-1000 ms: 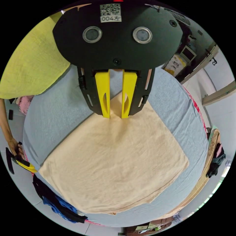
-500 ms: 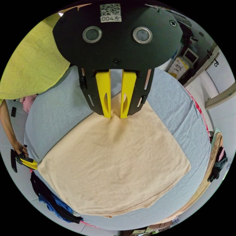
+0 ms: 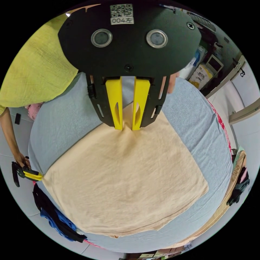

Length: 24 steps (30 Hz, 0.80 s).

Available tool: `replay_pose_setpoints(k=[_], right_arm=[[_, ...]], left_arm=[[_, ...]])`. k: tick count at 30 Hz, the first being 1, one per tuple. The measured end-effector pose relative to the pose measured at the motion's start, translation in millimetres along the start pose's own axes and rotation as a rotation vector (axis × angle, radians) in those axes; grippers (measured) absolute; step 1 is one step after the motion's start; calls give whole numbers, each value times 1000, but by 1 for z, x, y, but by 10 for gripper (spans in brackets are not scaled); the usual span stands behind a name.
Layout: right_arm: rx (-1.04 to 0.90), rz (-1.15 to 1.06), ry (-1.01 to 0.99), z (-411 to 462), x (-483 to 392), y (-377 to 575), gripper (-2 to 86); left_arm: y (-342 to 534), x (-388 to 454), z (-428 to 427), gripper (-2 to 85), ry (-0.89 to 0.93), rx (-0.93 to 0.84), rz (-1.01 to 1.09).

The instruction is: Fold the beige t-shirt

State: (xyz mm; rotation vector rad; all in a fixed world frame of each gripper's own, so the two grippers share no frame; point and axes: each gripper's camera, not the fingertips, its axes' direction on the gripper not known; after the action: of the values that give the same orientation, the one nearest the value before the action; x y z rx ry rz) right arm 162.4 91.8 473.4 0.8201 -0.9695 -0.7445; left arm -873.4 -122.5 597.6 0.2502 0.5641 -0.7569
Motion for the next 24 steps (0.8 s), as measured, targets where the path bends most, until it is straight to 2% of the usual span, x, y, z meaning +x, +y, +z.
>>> replay_pose_setpoints(k=[7, 12, 15, 19, 24], right_arm=[[49, 42, -92, -45, -20, -12, 116], [-3, 10, -21, -33, -47, -41, 136], [-24, 30, -24, -25, -46, -44, 136], [81, 114, -109, -29, -19, -26, 135], [116, 105, -188, -13, -15, -30, 67]], left_arm=[[-5, -13, 3, 17, 57, -7, -65], [-2, -13, 4, 13, 43, 17, -47], [-2, -12, 4, 12, 37, 16, -45], [-2, -14, 3, 11, 46, 10, -37], [2, -22, 2, 11, 94, 17, -56]])
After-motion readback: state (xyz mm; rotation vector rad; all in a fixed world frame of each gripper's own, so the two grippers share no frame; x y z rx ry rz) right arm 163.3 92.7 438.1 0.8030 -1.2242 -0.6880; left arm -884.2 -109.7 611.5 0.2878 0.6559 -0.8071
